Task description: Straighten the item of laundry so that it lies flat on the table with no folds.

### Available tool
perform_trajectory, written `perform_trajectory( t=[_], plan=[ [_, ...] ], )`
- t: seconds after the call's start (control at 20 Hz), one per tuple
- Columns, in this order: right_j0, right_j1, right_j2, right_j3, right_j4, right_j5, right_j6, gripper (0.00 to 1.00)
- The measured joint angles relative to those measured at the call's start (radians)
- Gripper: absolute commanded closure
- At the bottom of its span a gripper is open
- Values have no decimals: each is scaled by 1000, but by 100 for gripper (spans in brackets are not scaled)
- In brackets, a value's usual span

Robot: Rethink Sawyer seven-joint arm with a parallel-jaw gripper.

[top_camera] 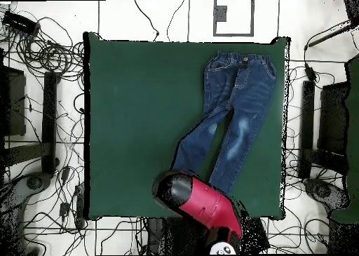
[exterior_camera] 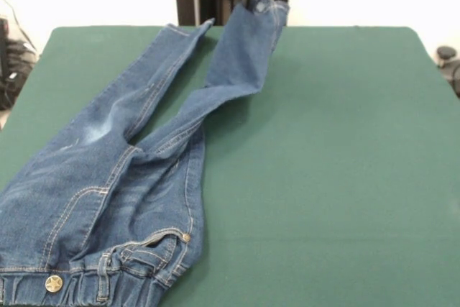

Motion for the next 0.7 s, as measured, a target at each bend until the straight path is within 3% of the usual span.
perform_trajectory(
  t=[0.4, 0.55, 0.7],
  plan=[
    [-106, 9, 124, 33, 58, -174, 0, 100],
    [-189, -5, 204, 70, 58, -243, 0, 100],
    [-327, -16, 328, 127, 38, -335, 0, 100]
  ],
)
